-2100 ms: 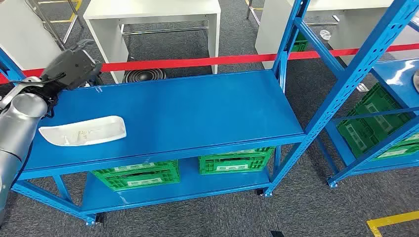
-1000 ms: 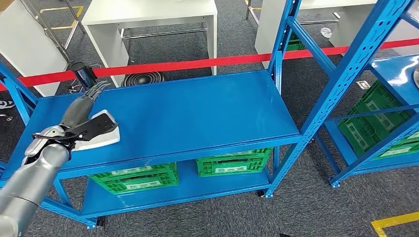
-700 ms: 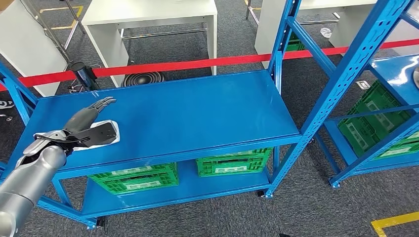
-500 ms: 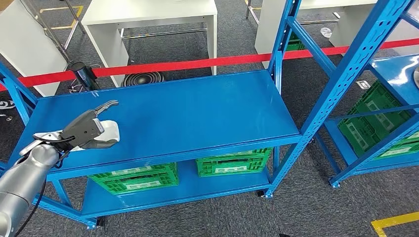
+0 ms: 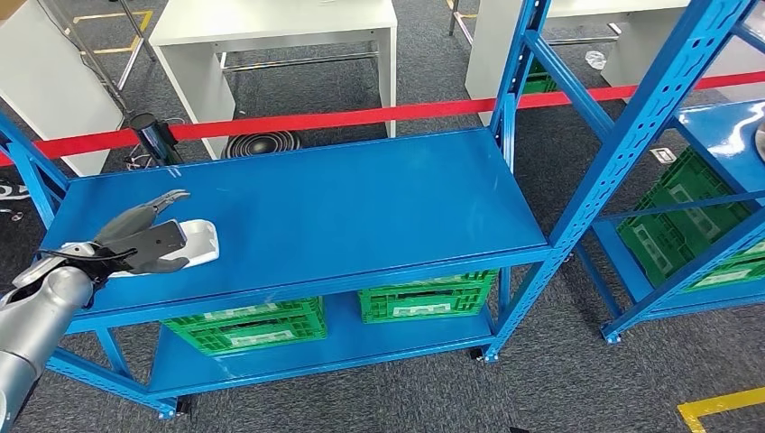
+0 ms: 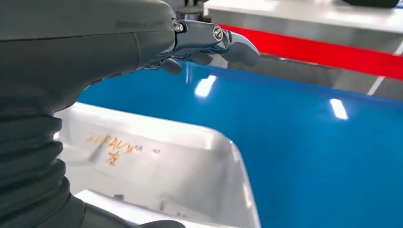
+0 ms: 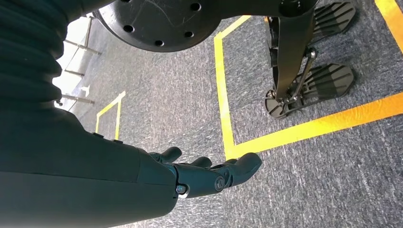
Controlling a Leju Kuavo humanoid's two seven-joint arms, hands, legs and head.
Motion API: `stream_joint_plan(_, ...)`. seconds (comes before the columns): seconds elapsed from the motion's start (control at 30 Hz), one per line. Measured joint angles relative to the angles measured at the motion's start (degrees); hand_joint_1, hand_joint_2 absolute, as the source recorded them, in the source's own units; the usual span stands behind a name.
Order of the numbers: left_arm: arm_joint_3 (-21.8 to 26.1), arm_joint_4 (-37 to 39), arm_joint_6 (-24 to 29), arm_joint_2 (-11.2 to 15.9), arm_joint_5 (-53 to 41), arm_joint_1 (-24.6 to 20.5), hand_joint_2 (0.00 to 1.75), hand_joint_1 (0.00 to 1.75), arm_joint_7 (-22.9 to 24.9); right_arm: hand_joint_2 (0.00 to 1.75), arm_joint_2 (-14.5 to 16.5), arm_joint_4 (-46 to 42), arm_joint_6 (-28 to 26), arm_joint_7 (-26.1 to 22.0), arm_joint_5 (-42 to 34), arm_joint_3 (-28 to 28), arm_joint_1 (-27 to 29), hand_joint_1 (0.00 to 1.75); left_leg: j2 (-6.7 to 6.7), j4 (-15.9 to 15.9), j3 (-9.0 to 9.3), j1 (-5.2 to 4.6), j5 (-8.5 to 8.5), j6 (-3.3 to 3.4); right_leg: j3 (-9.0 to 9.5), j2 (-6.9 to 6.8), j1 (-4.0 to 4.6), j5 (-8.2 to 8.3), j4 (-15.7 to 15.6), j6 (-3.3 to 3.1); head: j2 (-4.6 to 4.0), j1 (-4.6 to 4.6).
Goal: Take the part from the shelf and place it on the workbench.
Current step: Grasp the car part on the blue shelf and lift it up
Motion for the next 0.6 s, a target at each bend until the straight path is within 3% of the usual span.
stream_joint_plan(0.6,-1.47,2.65,-3.0,0.28,-2.46,0.11,1.75,0.0,0.14,1.75,0.0,0.0,-0.06,0.02,0.13,-0.5,0.0,0.0,0.0,0.0,-0.01,0.0,0.0,0.0,0.0,-0.01,0.0,0.0,0.0,0.0,0.0,0.0)
